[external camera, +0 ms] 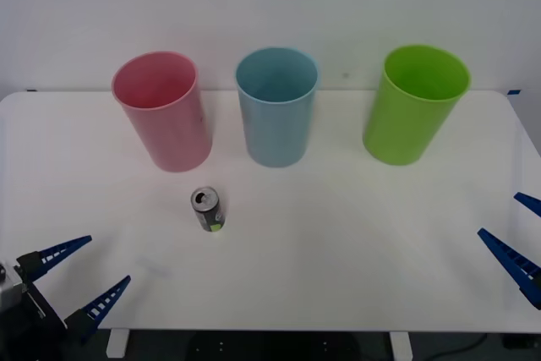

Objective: Grasp the object on the table and drop it into the matching bin: aluminum can to the light blue bin, PET bottle to the pink bin.

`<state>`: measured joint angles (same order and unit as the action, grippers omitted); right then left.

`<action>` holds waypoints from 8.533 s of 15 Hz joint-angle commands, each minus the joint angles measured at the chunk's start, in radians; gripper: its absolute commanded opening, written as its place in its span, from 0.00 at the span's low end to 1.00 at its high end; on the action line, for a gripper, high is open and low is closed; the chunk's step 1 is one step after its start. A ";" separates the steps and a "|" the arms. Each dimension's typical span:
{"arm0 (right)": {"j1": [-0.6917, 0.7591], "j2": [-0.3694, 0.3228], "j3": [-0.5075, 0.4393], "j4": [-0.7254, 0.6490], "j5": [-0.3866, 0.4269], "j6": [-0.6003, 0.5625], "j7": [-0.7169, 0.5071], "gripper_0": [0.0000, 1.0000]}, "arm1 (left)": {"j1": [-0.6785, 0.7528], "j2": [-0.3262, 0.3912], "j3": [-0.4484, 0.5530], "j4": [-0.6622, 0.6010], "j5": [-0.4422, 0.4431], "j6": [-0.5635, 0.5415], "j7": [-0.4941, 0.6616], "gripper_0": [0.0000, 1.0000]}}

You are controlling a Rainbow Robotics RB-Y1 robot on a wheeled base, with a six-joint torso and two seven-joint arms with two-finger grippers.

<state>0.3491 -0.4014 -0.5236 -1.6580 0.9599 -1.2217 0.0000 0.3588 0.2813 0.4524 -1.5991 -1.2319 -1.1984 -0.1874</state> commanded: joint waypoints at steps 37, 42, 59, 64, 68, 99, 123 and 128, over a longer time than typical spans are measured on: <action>0.000 0.000 0.000 0.000 0.000 0.000 0.000 1.00 | -0.440 -0.166 -0.136 0.495 -0.058 0.132 -0.254 1.00; 0.000 0.000 0.000 0.000 0.000 0.000 0.000 1.00 | -0.469 -0.185 -0.141 0.498 -0.100 0.169 -0.248 1.00; 0.000 0.000 0.000 0.000 0.000 0.000 0.000 1.00 | -0.535 -0.185 -0.149 0.590 -0.086 0.174 -0.280 0.00; 0.000 0.000 0.000 0.000 0.000 0.000 0.000 1.00 | -0.534 -0.185 -0.149 0.590 -0.080 0.174 -0.285 0.00; 0.000 0.000 0.000 0.000 0.000 0.000 0.000 1.00 | -0.534 -0.185 -0.150 0.590 -0.070 0.172 -0.282 0.00; 0.000 0.000 0.000 0.000 0.000 0.000 0.000 1.00 | -0.488 -0.102 -0.147 -0.229 -0.139 0.178 0.635 0.00; 0.000 0.000 0.000 0.000 0.000 0.000 0.000 1.00 | -1.147 -0.197 -0.136 0.315 -0.689 0.272 0.815 0.00; 0.000 0.000 0.000 0.000 0.000 0.000 0.000 1.00 | -1.167 -0.197 -0.196 0.338 -0.696 0.332 0.812 0.00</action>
<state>0.3491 -0.4014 -0.5236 -1.6581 0.9599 -1.2217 0.0000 -0.8047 0.0844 0.2630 -1.2643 -1.9252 -0.8725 0.6265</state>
